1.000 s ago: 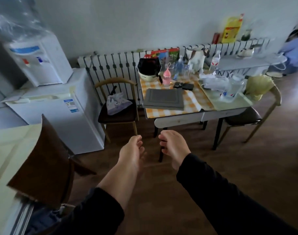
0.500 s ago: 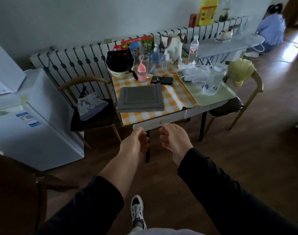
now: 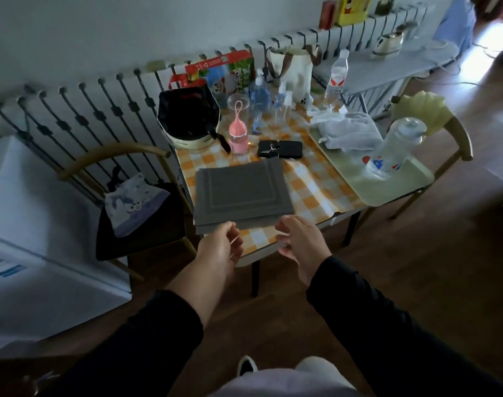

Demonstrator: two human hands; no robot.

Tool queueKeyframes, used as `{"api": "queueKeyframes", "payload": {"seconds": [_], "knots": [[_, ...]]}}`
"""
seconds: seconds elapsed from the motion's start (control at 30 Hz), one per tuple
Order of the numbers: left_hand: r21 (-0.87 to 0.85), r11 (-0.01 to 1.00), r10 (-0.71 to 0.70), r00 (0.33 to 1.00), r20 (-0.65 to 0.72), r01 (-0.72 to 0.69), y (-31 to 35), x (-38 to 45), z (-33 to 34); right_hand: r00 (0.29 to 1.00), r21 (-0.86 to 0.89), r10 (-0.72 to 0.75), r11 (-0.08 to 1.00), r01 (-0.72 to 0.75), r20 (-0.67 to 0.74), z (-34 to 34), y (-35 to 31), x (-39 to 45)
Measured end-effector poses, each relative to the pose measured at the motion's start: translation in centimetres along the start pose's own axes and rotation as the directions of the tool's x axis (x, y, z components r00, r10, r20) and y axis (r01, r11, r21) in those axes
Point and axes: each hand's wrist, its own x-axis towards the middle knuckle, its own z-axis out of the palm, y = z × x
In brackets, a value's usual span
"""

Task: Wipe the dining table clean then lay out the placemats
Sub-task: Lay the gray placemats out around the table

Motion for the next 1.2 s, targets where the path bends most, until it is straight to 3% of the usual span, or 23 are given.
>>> {"api": "queueKeyframes", "payload": {"seconds": [0.27, 0.47, 0.63, 0.8, 0.93, 1.1, 1.2], "knots": [[0.013, 0.995, -0.101, 0.993, -0.069, 0.102, 3.2, 7.1, 2.7, 0.999, -0.198, -0.004, 0.98, 0.014, 0.052, 2.2, -4.1, 8.2], [-0.046, 0.996, -0.076, 0.99, -0.121, 0.07, 5.3, 10.4, 6.0, 0.985, -0.341, 0.09, 0.94, -0.034, 0.15, 3.8, -6.4, 15.0], [0.018, 0.998, -0.057, 0.976, -0.212, 0.062, 5.5, 13.1, 5.2, 0.966, -0.445, 0.165, 0.893, -0.06, 0.201, 5.5, -5.5, 18.8], [0.173, 0.985, 0.039, 0.939, -0.342, 0.022, 5.9, 16.6, 2.7, 0.953, -0.524, 0.233, 0.846, -0.101, 0.193, 6.7, -4.1, 20.8], [0.364, 0.931, 0.148, 0.927, -0.344, -0.013, 6.9, 18.7, 2.4, 0.952, -0.539, 0.252, 0.834, -0.121, 0.176, 7.5, -3.1, 22.0], [0.651, 0.752, 0.329, 0.916, -0.228, -0.108, 7.9, 21.1, 2.8, 0.952, -0.563, 0.272, 0.813, -0.148, 0.142, 8.0, -2.6, 22.8], [0.763, 0.64, 0.351, 0.918, -0.185, -0.091, 8.0, 22.7, 2.9, 0.941, -0.553, 0.311, 0.811, -0.193, 0.129, 7.9, -2.1, 23.0]]}}
